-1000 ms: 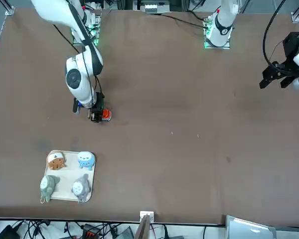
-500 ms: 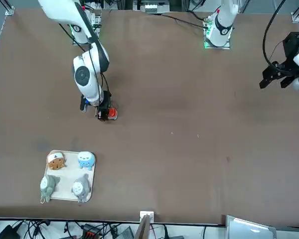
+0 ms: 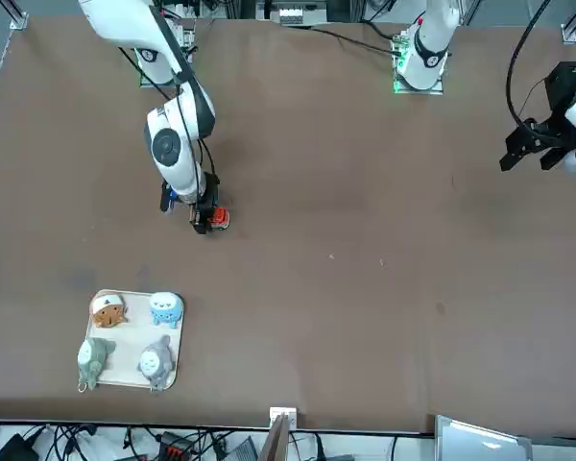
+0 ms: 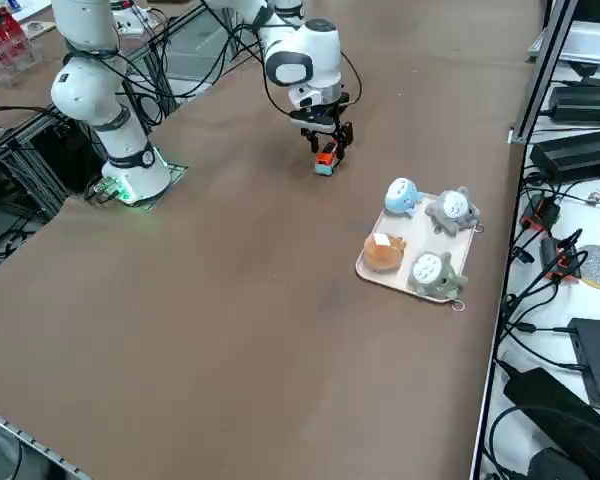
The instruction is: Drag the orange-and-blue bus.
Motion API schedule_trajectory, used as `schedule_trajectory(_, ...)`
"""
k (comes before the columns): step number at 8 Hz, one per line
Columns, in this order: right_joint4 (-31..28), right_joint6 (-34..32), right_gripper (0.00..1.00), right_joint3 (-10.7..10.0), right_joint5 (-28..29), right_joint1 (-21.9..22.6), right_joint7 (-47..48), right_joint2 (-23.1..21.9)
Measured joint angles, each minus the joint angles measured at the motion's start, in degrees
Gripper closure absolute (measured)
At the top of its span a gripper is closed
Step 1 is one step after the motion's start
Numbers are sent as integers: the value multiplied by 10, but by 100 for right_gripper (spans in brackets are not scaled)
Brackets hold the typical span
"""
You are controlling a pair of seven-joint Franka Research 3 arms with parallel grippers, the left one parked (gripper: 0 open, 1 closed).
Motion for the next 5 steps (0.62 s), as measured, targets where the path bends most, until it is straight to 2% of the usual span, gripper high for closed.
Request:
schedule_trajectory(3,63,-120,0,-5,-2,0,-7,-15)
schedule_trajectory(5,84,-200,0,-5,-4,0,-75,-52)
